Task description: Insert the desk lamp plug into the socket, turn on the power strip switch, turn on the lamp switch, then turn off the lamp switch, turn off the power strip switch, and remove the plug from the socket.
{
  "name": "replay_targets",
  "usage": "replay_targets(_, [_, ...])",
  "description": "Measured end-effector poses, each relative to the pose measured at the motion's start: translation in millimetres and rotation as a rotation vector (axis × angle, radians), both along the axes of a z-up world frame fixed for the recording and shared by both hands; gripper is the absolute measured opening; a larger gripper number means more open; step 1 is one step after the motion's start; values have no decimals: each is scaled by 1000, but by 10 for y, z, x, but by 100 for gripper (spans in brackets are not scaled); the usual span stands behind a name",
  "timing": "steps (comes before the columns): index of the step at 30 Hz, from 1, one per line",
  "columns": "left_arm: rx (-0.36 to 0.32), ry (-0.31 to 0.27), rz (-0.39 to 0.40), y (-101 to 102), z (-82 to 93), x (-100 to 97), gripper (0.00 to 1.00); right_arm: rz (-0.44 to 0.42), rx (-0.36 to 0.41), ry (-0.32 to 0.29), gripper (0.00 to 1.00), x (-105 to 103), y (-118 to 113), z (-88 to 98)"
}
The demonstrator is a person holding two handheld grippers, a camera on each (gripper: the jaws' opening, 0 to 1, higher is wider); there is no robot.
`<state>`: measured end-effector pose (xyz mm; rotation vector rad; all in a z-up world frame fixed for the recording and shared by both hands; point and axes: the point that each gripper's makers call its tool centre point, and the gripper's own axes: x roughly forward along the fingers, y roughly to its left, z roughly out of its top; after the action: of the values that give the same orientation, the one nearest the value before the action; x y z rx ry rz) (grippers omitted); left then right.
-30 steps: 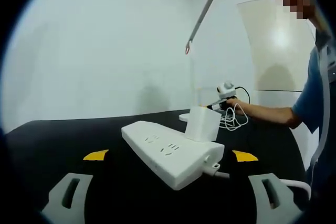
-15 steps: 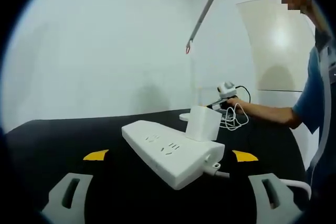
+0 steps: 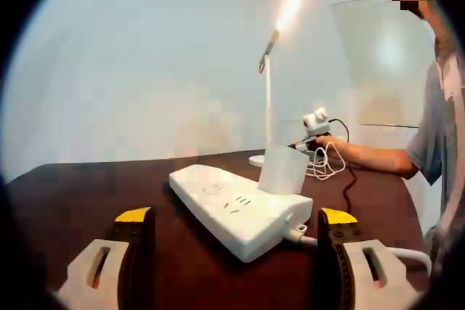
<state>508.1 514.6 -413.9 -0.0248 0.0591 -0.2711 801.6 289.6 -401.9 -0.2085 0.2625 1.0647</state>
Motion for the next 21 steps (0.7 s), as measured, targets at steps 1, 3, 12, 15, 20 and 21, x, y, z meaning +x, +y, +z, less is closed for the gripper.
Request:
replay_targets(1, [3,-4,-2,-5,2,0,89,-1,7,-1,3,1,-6,31])
replay_targets(3, [0,-8,-8,-83,24,-10,89,-15,7,-20,3,-2,-24,66])
replay_targets(12, [4,9,14,-32,-18,-8,89,-11,40,-7,3,-32,31,88])
replay_targets(15, [4,1,18,-2,-6,-3,89,-13,41,-1,3,-25,19,78])
replay_targets(20, [4,-8,17,-13,17,3,89,-19,86,19,3,-36,-19,155])
replay_targets(21, [4,-8,17,-21,20,6,89,-21,91,17,3,-24,-25,173])
